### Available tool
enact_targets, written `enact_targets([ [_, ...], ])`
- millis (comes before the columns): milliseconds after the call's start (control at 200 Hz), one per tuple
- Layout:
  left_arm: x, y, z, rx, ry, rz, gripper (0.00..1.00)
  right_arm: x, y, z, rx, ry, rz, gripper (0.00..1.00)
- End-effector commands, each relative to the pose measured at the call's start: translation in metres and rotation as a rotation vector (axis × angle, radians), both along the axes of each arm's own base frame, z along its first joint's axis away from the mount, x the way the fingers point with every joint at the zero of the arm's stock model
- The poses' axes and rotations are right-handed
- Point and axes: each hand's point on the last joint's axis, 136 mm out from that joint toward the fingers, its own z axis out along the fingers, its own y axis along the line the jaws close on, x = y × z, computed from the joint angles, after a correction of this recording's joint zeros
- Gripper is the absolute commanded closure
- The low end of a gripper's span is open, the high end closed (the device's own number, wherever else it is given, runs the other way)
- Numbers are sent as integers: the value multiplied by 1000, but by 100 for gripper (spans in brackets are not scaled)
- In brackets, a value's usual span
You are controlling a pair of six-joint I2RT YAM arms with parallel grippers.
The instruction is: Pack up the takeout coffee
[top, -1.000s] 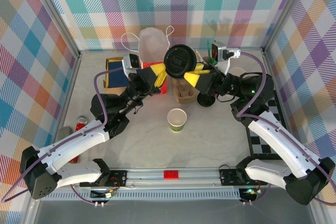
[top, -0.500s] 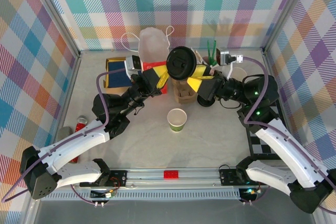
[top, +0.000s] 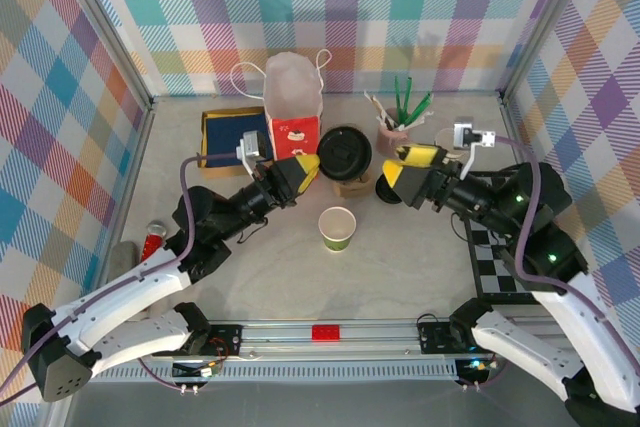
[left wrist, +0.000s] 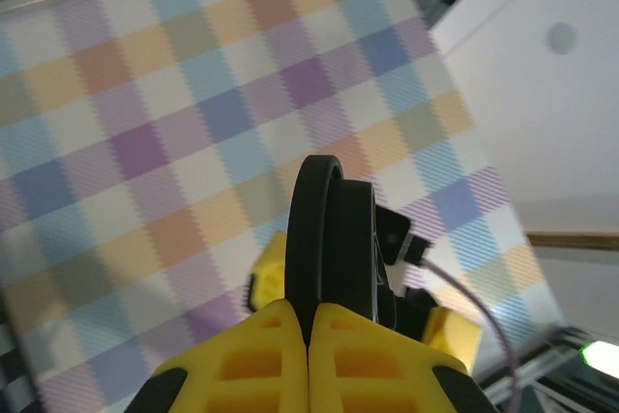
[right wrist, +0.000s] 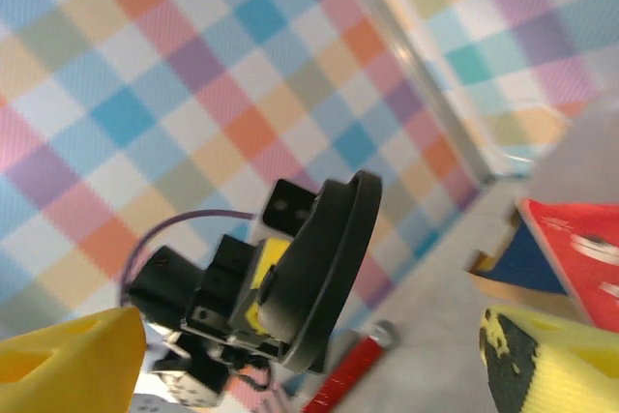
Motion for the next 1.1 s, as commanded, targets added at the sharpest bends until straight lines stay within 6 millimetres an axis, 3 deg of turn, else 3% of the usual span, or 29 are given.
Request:
enact_targets([
  [0, 10, 0, -56, 167, 99, 46, 93, 17, -28, -54, -198, 133, -195, 9],
  [185, 14, -7, -124, 319, 252, 18, 95, 22, -31, -89, -288, 222, -221, 9],
  [480, 17, 2, -196, 456, 372, 35, 96, 22, -32, -97, -310, 210, -224, 10],
  [690, 24, -2, -224, 486, 417, 21, 96, 23, -24, -96, -301, 201, -186, 11],
  [1095, 33, -1, -236, 508, 425, 39, 97, 26, -15, -99, -285, 196, -156, 14],
])
